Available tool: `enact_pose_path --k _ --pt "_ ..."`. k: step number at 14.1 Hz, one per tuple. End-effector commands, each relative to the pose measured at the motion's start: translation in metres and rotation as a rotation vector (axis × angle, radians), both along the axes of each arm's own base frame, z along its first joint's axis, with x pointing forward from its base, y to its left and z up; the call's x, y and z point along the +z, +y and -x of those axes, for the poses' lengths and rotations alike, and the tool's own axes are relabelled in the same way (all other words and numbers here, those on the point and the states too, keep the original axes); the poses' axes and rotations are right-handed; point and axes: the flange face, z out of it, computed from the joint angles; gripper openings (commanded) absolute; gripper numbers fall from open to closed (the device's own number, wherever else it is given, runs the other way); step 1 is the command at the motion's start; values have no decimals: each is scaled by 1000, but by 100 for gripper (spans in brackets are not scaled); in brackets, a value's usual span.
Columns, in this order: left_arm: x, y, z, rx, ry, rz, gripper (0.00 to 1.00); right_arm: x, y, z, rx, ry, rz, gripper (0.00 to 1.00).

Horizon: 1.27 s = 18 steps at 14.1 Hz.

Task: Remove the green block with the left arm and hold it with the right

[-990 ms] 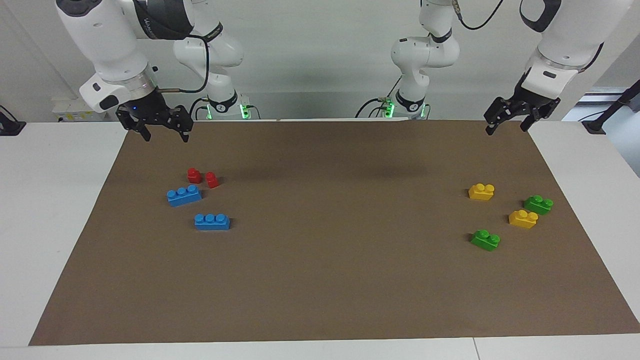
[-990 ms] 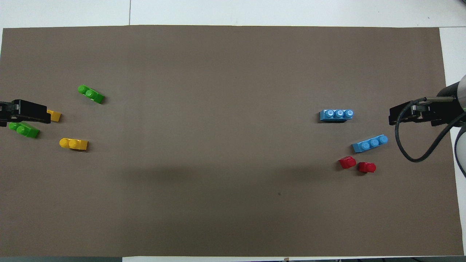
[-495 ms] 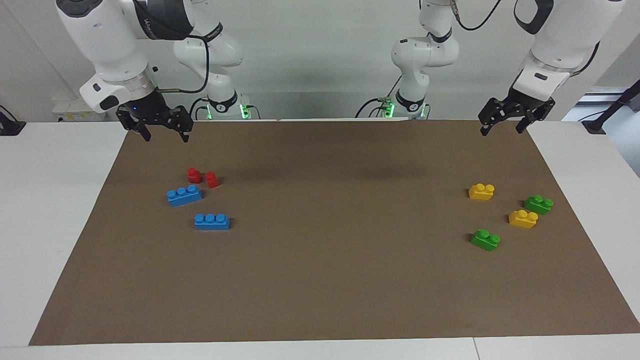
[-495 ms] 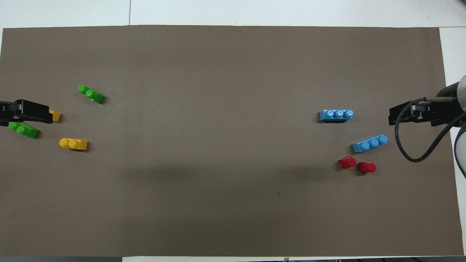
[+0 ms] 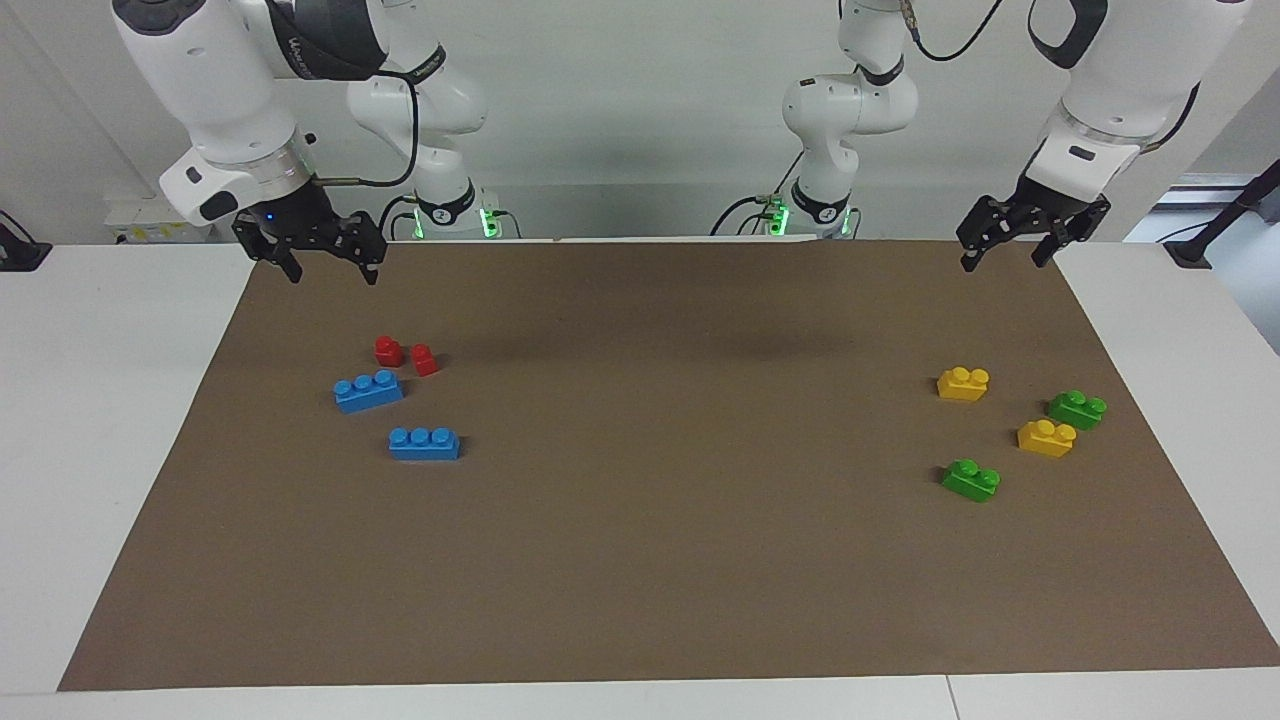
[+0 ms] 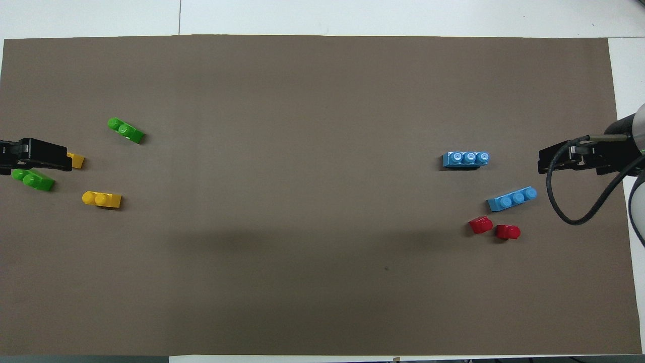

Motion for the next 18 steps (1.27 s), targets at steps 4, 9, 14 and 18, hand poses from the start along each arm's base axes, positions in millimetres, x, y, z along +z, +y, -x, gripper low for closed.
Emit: enact_pose_path --k 4,9,14,18 --pt "2 2 5 -11 -14 13 100 -1 -4 2 60 -6 15 100" --pt "2 0 5 -16 -14 13 100 -1 -4 2 83 -7 14 100" --pt "1 1 5 -15 -13 13 100 0 -3 3 80 -7 14 100" --pt "1 2 5 -11 -11 13 100 -1 -3 3 80 -5 14 100"
